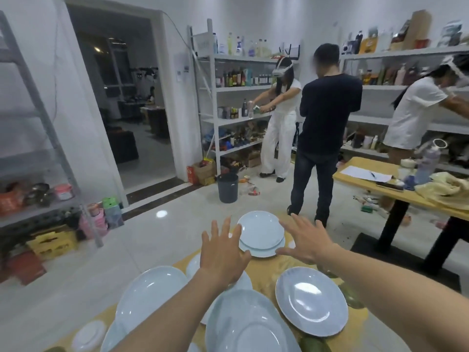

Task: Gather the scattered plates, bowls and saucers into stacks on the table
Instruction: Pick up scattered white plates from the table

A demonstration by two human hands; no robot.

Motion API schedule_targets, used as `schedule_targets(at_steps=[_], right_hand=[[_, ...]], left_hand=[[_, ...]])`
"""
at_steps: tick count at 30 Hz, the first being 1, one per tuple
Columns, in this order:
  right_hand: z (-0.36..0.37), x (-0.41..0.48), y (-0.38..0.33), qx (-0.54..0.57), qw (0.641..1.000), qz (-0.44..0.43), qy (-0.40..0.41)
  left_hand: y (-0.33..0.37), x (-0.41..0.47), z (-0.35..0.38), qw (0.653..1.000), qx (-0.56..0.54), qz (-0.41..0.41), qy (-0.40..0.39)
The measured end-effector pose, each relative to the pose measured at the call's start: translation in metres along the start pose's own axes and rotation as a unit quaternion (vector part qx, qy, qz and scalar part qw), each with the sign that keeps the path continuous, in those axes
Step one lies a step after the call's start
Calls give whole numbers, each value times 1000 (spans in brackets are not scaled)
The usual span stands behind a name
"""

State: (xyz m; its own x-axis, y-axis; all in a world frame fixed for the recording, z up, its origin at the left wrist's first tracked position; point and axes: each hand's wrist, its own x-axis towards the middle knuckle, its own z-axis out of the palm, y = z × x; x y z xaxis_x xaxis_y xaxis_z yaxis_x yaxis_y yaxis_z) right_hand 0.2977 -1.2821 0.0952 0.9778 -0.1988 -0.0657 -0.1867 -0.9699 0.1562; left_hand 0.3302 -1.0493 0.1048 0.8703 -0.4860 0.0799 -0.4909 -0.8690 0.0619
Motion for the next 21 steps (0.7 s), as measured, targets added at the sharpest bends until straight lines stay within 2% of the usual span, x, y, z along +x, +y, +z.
schedule_targets(at_steps=[6,13,18,21], right_hand=[[50,113,35,19,998,-48,-40],[100,207,63,49,994,-66,-77],[135,250,78,176,978,-18,-114],[158,270,84,313,938,27,-144]], left_hand=[[12,100,51,996,-9,-71,-45],[27,186,115,991,-19,-101,-89],[32,230,157,982,-71,-128,-117],[34,254,182,954,-188,-196,-127]])
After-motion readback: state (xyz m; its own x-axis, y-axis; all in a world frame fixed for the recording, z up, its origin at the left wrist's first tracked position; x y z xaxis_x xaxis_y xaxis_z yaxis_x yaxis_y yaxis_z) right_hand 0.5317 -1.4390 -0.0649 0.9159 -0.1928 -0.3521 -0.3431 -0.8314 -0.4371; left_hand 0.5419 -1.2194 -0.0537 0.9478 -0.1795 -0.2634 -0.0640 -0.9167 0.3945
